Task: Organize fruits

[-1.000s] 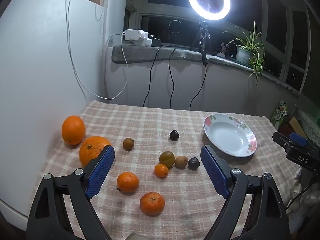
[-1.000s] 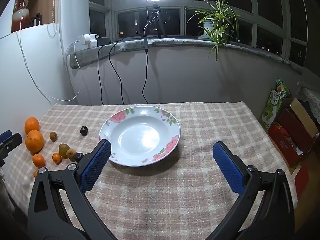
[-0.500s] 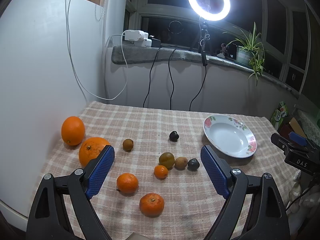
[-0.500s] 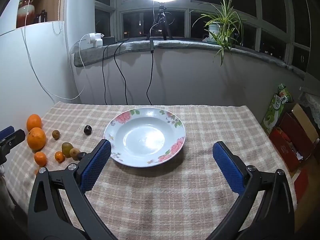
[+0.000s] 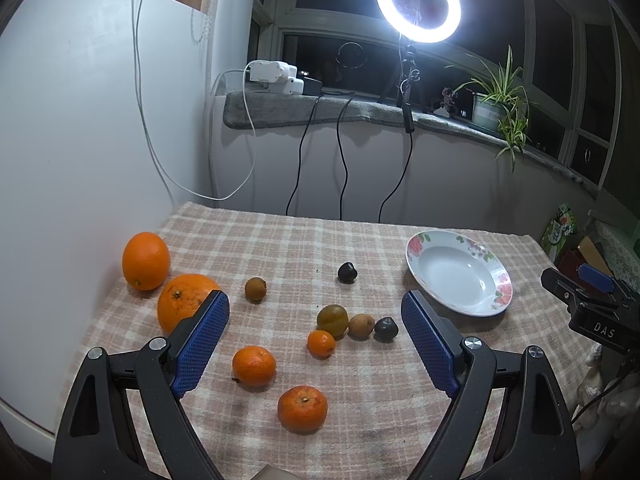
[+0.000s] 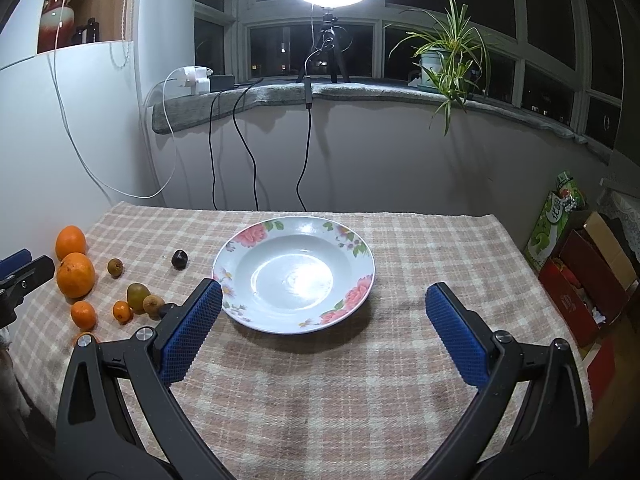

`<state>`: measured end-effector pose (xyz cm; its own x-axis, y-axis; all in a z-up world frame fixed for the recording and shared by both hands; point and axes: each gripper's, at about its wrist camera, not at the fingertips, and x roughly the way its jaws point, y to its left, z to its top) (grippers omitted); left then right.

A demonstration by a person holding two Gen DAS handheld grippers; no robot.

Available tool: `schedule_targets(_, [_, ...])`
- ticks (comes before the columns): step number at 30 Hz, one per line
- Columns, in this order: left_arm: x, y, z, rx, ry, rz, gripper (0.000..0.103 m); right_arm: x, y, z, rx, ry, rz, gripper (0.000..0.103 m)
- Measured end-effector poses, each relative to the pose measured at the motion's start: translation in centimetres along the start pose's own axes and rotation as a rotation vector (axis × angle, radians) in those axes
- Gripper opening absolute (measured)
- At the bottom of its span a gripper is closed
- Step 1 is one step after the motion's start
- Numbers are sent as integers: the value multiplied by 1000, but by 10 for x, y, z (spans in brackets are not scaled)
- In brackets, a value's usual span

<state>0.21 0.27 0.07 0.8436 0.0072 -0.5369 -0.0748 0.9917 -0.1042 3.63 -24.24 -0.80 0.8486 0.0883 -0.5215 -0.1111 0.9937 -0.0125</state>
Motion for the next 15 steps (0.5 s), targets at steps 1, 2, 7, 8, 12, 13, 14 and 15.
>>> schedule_targets(1, [0,0,0,1,1,0,88,0,-1,0,2,1,1,103])
schedule_targets(2, [0,0,0,-1,0,-2,88,0,-1,0,1,1,0,103])
schedule_targets(7, [-1,0,-1,0,0,-2,88,0,1,-1,0,5,4,103])
schedule_targets(8, [-1,-1,-1,0,0,-1,88,0,2,0,-1,6,5,103])
schedule_targets(12, [-1,-1,-2,1,1,-2,88,1,3,-2,-8,10,14,103])
schedule_targets(13, [-1,-1,-2,1,1,-1,88,1,4,-2,-10,10,15,103])
schedule_targets(14, [-1,-1,-2,1,1,-1,88,1,4,-2,-11,9,17,103])
schedule_targets(15, [-1,-1,-2,1,2,-1,88,1,4,-2,-9,9,17,103])
